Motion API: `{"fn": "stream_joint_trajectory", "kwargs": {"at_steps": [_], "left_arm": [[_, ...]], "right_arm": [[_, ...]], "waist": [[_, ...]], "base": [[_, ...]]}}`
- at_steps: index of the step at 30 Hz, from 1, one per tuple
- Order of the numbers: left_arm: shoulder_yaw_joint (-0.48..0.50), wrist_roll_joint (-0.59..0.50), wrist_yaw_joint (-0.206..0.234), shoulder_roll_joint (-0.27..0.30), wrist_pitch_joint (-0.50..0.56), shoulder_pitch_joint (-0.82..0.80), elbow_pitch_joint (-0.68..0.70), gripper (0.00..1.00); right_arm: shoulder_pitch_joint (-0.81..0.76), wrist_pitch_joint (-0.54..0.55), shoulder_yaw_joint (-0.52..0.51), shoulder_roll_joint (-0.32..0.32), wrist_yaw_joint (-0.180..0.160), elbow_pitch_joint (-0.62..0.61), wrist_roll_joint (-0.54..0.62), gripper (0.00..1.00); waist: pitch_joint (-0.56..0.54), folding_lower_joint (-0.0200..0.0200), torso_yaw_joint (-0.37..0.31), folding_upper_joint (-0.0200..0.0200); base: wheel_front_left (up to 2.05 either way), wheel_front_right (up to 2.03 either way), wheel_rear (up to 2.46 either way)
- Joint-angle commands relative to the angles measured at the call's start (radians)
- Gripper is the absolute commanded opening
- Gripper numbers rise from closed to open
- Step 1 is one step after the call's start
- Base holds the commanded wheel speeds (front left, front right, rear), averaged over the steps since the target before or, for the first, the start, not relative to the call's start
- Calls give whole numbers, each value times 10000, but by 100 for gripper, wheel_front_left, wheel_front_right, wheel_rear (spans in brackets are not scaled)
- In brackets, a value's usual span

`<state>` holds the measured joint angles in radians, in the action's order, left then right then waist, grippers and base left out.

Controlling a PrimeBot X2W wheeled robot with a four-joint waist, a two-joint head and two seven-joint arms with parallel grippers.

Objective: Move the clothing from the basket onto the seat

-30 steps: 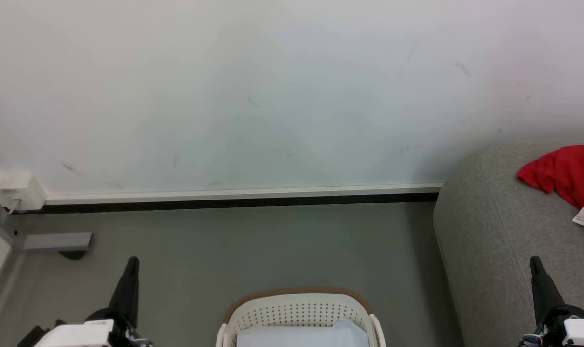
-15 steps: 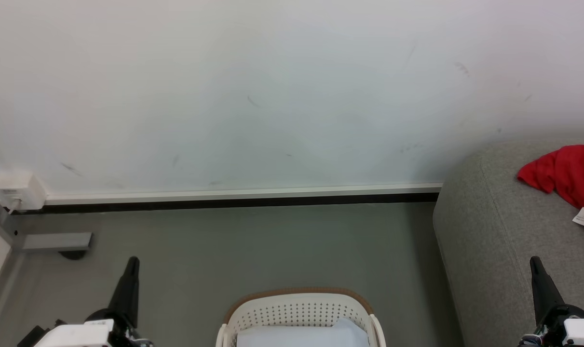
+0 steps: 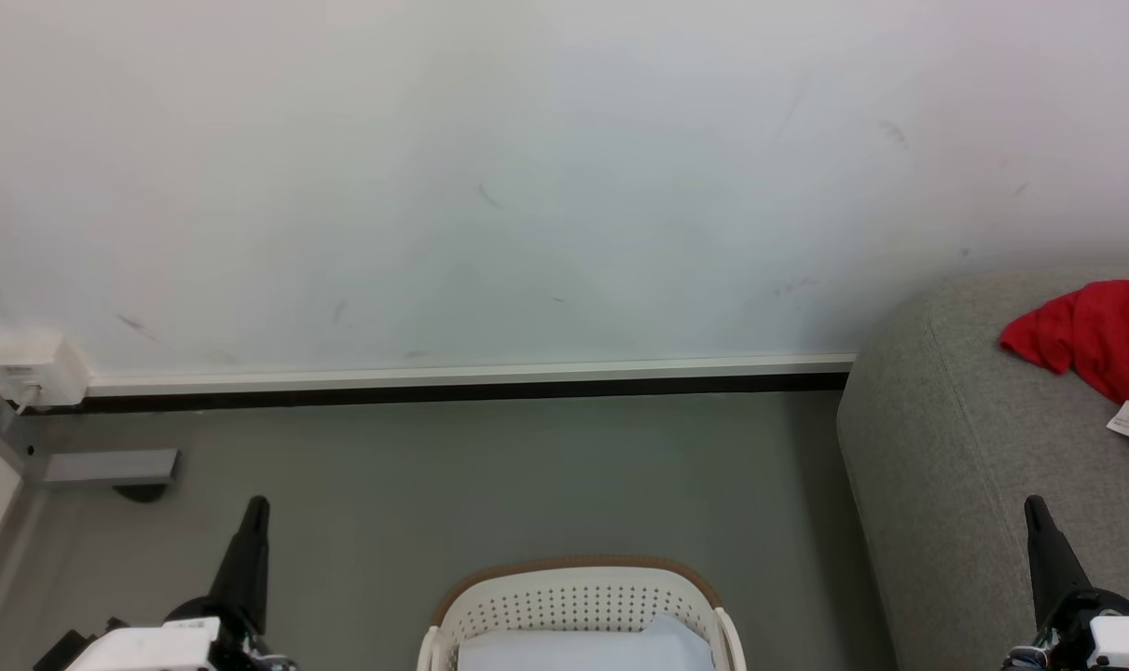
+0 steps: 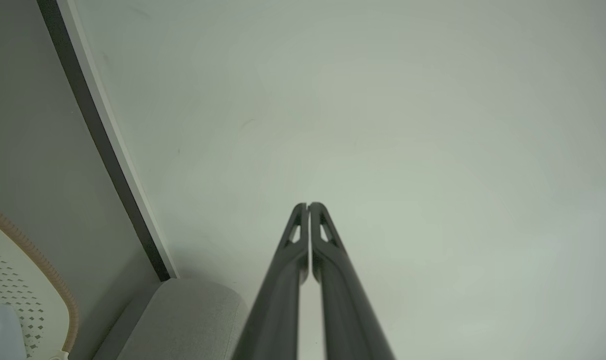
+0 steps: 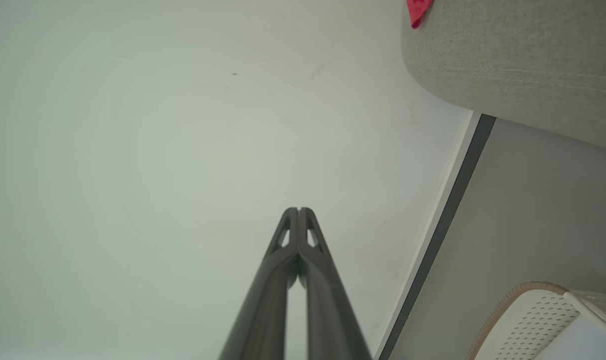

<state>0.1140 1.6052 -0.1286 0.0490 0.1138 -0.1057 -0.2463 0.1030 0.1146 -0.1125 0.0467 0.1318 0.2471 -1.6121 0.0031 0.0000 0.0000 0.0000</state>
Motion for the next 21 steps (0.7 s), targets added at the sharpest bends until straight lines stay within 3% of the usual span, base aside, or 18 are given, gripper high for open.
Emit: {"fn": "stream_joint_trajectory", "kwargs": {"at_steps": [1,21], "left_arm": [[26,140,-40,22,41,-70,25,0],[25,141,-41,22,40,-70,26,0]], "right_arm": [[126,26,-34,67,-21,-45,-17,0],[125,25,-34,67,-21,-44,-18,0]], "waist": [[0,0,0,0],[0,0,0,0]], "base": [[0,0,0],[0,0,0]]}}
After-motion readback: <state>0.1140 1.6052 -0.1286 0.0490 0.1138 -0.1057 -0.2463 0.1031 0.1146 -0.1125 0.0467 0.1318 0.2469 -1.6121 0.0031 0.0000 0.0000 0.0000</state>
